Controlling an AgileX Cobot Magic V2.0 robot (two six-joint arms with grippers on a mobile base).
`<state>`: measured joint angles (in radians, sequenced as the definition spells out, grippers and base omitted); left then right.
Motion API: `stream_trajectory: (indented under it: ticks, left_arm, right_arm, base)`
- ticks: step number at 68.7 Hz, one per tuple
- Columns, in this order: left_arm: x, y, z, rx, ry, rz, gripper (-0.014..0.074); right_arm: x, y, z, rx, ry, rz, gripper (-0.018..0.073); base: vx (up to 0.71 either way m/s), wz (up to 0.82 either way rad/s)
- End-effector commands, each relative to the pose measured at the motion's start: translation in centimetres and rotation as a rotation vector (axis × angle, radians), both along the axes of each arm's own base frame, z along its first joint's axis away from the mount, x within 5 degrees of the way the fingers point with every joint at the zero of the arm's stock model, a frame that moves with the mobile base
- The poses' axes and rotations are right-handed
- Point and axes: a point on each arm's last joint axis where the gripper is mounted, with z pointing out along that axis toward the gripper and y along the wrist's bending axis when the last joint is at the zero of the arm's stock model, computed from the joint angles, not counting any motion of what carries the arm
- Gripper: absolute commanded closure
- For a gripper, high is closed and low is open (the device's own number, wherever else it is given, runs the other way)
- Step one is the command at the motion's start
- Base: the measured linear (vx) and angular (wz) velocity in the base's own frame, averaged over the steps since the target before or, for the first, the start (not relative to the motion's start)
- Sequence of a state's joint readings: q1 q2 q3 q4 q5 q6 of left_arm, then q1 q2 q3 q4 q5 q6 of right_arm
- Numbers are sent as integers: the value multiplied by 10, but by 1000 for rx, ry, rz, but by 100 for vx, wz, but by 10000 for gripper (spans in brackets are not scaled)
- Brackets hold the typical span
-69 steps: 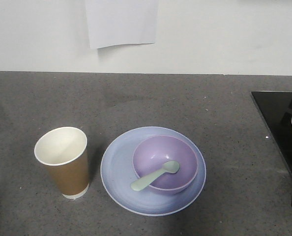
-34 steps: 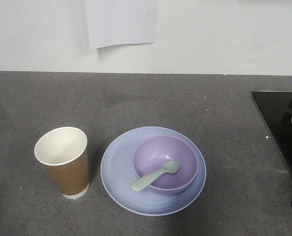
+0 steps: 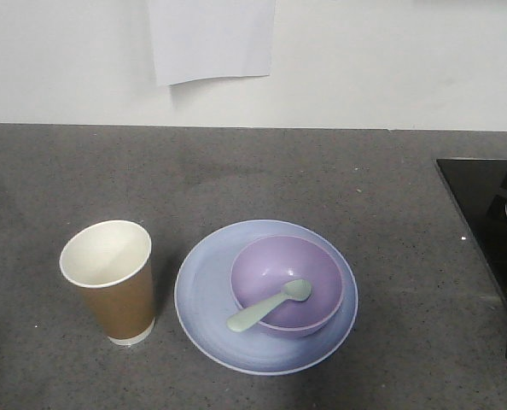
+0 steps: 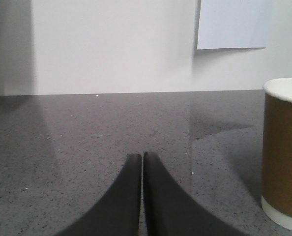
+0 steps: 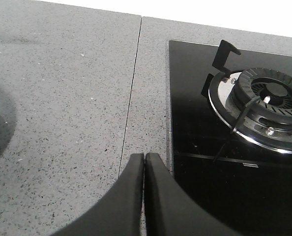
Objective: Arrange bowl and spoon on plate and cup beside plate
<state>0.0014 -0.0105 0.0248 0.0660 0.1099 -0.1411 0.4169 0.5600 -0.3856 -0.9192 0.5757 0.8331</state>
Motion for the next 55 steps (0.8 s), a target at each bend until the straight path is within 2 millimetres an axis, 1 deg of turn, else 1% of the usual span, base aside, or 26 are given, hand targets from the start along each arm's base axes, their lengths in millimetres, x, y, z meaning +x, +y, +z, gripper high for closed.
stream_trajectory:
  ticks: [1, 21, 27, 35, 44, 47, 55]
  left_arm:
    - [1, 0, -4, -10, -37, -5, 603]
    - [1, 0, -4, -10, -37, -5, 603]
    - [1, 0, -4, -10, -37, -5, 603]
    - [1, 0, -4, -10, -37, -5, 603]
    - [1, 0, -4, -10, -37, -5, 603]
    - [1, 0, -4, -10, -37, -5, 603]
    - [1, 0, -4, -10, -37, -5, 603]
  right_arm:
    - [3, 2, 11, -23, -53, 26, 564]
    - [3, 2, 11, -23, -53, 27, 564]
    - [2, 2, 10, 5, -46, 25, 564]
    - [-7, 1, 5, 94, 21, 3, 564]
    - [-23, -6, -2, 66, 108, -5, 564]
    - [-26, -6, -5, 55, 105, 17, 564]
    - [-30, 0, -11, 45, -28, 142, 564]
  base:
    - [0, 0]
    - [0, 0]
    - [0, 0]
    - [0, 0]
    - [0, 0]
    - [0, 0]
    - [0, 0]
